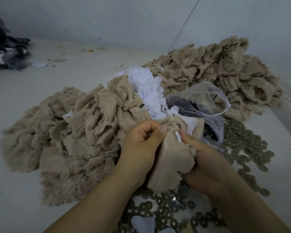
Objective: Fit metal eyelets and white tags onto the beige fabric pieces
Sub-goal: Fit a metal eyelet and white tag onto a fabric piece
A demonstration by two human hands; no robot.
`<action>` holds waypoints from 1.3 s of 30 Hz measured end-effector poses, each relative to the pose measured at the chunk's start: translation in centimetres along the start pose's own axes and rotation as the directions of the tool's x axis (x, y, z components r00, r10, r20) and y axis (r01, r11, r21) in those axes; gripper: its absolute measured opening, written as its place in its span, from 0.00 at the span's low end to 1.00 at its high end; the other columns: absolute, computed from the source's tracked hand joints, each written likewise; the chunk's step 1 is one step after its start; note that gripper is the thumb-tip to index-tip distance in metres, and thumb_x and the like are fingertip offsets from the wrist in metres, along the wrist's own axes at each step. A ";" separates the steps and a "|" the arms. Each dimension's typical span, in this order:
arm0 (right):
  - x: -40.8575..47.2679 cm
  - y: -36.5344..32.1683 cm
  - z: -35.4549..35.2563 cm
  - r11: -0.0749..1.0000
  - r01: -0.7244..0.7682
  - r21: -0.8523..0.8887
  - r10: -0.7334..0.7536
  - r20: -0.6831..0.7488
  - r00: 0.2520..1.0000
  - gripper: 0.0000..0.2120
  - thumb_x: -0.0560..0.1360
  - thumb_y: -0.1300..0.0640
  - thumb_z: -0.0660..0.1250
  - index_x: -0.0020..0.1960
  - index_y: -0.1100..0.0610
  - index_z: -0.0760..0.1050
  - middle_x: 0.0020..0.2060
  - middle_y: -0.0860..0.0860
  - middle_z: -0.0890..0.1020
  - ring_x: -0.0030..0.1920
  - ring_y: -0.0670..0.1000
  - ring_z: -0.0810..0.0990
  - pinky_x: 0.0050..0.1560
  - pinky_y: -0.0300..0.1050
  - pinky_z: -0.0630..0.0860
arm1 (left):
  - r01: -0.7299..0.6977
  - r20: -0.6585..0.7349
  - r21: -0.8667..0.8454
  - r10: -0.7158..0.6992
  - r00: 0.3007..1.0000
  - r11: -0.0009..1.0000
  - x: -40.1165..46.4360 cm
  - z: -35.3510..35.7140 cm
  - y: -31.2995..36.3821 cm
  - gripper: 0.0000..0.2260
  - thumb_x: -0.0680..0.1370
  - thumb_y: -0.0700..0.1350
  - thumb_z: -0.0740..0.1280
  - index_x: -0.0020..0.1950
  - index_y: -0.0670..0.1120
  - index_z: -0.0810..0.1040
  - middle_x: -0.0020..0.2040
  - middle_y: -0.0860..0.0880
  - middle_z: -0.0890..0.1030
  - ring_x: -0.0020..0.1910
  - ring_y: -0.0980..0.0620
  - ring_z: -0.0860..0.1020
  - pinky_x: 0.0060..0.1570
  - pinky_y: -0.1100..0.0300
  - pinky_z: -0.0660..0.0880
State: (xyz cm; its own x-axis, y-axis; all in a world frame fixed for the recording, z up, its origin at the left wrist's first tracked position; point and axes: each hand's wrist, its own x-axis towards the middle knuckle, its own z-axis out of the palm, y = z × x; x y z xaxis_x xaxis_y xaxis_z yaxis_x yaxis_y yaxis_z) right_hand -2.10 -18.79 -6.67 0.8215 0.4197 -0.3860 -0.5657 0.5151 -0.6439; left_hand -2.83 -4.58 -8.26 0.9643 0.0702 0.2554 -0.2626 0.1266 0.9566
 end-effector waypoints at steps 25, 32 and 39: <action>0.2 1.1 -0.8 0.887 0.343 -0.311 -0.363 -0.009 0.932 0.20 0.69 0.48 0.74 0.50 0.64 0.83 0.51 0.66 0.83 0.54 0.66 0.83 0.55 0.57 0.81 | -0.100 0.019 0.000 0.100 0.995 0.995 -0.5 0.1 0.1 0.05 0.71 0.40 0.73 0.36 0.45 0.81 0.31 0.47 0.76 0.31 0.52 0.72 0.31 0.61 0.72; 0.0 1.1 -0.4 0.878 0.398 -0.266 -0.414 -0.002 0.910 0.12 0.71 0.54 0.71 0.50 0.60 0.85 0.50 0.62 0.85 0.50 0.61 0.86 0.45 0.48 0.83 | -0.073 -0.024 -0.042 0.072 0.997 0.996 -0.3 0.3 0.1 0.04 0.69 0.37 0.70 0.36 0.43 0.77 0.34 0.43 0.79 0.34 0.50 0.74 0.34 0.57 0.74; -0.2 1.0 -0.4 0.891 0.394 -0.225 -0.406 -0.006 0.914 0.11 0.73 0.56 0.71 0.51 0.62 0.84 0.50 0.64 0.85 0.49 0.61 0.86 0.43 0.48 0.83 | -0.292 0.110 0.249 0.273 0.956 0.923 -0.5 0.4 0.2 0.10 0.69 0.38 0.76 0.49 0.44 0.82 0.43 0.46 0.81 0.40 0.48 0.78 0.38 0.50 0.77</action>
State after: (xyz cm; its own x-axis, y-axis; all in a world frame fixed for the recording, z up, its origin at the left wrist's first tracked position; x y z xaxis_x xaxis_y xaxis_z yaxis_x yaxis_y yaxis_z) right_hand -2.81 -18.60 -7.51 0.9808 0.1700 -0.0953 -0.1640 0.4559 -0.8748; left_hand -3.34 -4.97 -8.11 0.8540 -0.0073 0.5203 -0.5154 -0.1500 0.8437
